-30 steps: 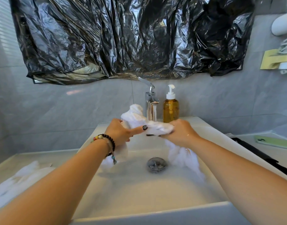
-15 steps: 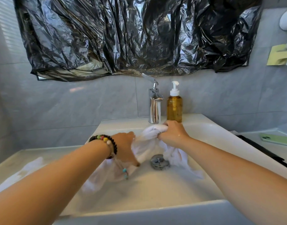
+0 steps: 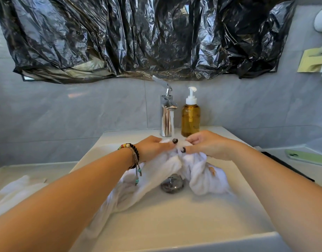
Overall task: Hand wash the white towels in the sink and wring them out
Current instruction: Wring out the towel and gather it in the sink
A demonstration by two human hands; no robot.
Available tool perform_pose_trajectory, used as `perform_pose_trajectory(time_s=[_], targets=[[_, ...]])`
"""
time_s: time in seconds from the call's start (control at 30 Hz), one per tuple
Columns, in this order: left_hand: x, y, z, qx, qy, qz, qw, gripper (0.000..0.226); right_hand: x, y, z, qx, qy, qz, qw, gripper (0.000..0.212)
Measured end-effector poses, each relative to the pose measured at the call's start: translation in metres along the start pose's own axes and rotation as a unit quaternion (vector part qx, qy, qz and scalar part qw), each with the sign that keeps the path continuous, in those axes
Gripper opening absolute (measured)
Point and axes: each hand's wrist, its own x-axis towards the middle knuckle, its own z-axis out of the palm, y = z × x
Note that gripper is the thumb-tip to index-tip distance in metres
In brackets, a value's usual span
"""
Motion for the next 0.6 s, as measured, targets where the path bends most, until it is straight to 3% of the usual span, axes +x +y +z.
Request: perform_pose_trajectory(time_s=[0.1, 0.23, 0.4, 0.6], targets=[[0.001, -0.001, 0.007, -0.078, -0.028, 0.010, 0.996, 0.007, -0.003, 0.005, -0.004, 0.084, -0.027, 0.016, 0.996, 0.024], [0.007, -0.001, 0.013, -0.022, 0.047, 0.024, 0.998, 0.003, -0.001, 0.004, -0.002, 0.133, 0.018, 0.034, 0.990, 0.031], [0.012, 0.008, 0.021, -0.053, 0.095, 0.005, 0.994, 0.030, 0.007, 0.005, 0.004, 0.074, 0.135, 0.022, 0.988, 0.042], [0.012, 0.009, 0.014, -0.155, 0.093, 0.002, 0.983, 0.037, 0.008, 0.003, 0.005, 0.065, 0.171, -0.054, 0.982, 0.018]])
